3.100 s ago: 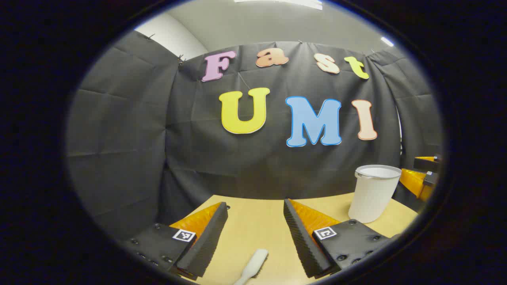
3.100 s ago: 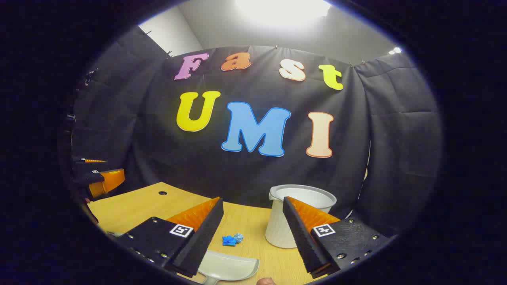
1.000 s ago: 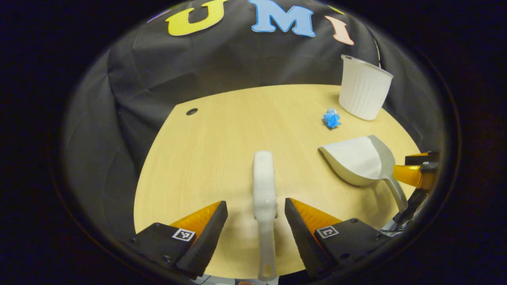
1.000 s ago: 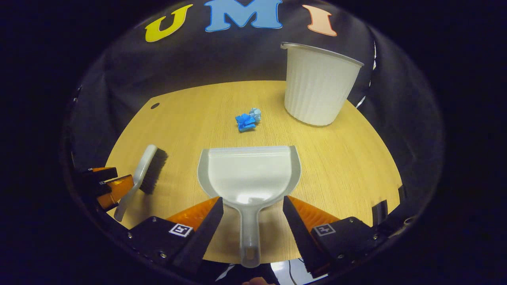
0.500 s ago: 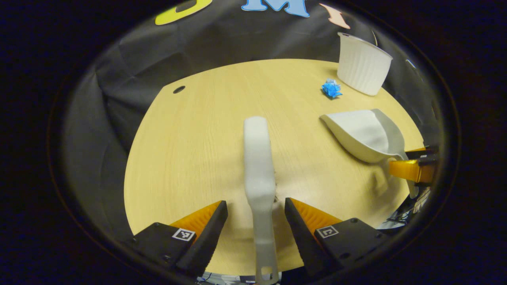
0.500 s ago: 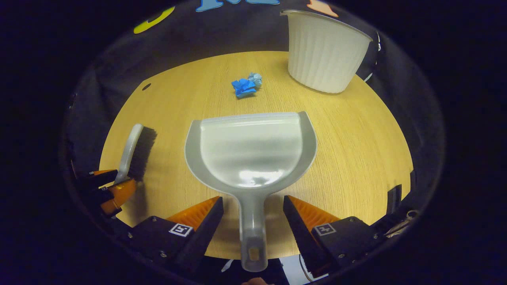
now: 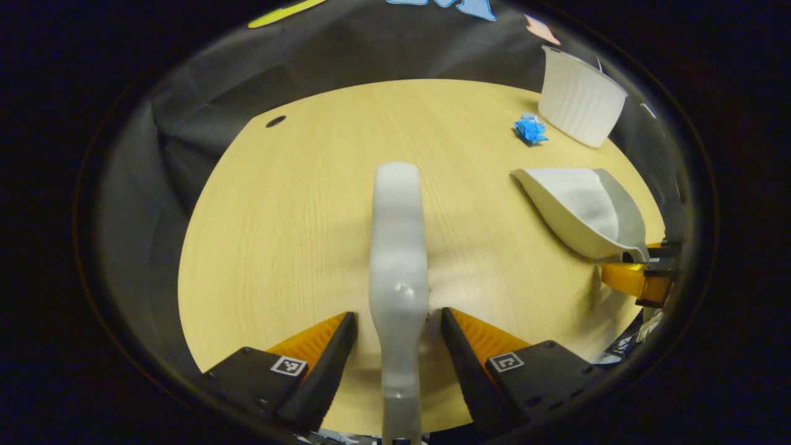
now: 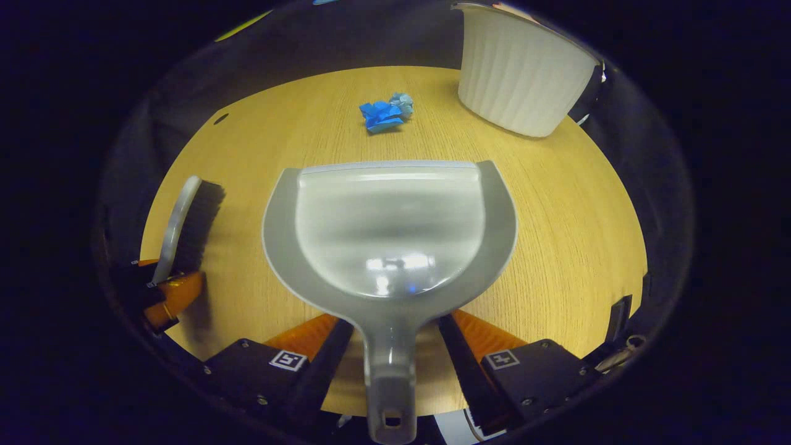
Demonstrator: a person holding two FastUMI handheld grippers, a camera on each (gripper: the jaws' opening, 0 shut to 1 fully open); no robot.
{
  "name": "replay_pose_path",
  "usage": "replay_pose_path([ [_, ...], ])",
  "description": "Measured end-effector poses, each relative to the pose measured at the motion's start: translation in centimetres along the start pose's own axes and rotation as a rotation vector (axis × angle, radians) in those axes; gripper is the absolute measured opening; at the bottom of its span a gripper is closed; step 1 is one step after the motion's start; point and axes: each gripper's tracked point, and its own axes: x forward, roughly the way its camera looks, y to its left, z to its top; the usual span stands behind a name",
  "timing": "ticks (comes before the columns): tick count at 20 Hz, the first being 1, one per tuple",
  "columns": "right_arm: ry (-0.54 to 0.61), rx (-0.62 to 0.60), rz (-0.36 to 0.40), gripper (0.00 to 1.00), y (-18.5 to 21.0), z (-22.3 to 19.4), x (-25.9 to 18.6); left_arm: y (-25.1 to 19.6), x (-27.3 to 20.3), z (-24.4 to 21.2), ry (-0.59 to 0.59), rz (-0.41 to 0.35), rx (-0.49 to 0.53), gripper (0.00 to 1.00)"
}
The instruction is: Pick up the small broom and dustpan from the desktop, sweep the trash into the dustpan with the broom, and then empty the trash into the garbage bin.
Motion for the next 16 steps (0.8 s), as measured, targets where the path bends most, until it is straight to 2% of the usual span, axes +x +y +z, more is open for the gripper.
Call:
replay_pose_path([
  [1, 0.000, -0.008, 0.006, 0.79, 0.1, 0.1, 0.0, -0.2, 0.1, 0.1, -0.002, 0.001, -0.002, 0.86],
  [2, -0.011, -0.016, -0.001, 0.78, 0.0, 0.2, 0.0, -0.2, 0.1, 0.5, -0.005, 0.006, -0.004, 0.84],
  [6, -0.018, -0.035, 0.007, 0.52, 0.3, 0.2, 0.2, -0.8, 0.5, 0.9, -0.018, 0.004, -0.008, 0.70],
  [8, -0.025, -0.038, 0.007, 0.50, 0.1, 0.2, 0.5, -0.8, 0.4, 1.0, -0.024, 0.004, -0.015, 0.57],
  [9, -0.018, -0.043, 0.008, 0.36, 0.2, 0.0, 0.2, -0.8, 0.5, 1.0, -0.025, 0.006, -0.021, 0.45],
  [11, -0.030, -0.046, 0.012, 0.36, 0.1, 0.0, -0.1, -0.9, 0.7, 1.1, -0.029, -0.002, -0.023, 0.46],
  [12, -0.037, -0.045, 0.012, 0.36, 0.1, 0.0, 0.0, -0.9, 0.6, 1.2, -0.025, -0.010, -0.020, 0.41],
  [14, -0.046, -0.055, 0.019, 0.36, 0.1, 0.0, -0.1, -0.6, 0.6, 1.4, -0.026, -0.017, -0.012, 0.43],
  [16, -0.053, -0.061, 0.028, 0.36, -0.1, -0.1, -0.2, -0.6, 0.7, 2.1, -0.026, -0.033, -0.024, 0.40],
])
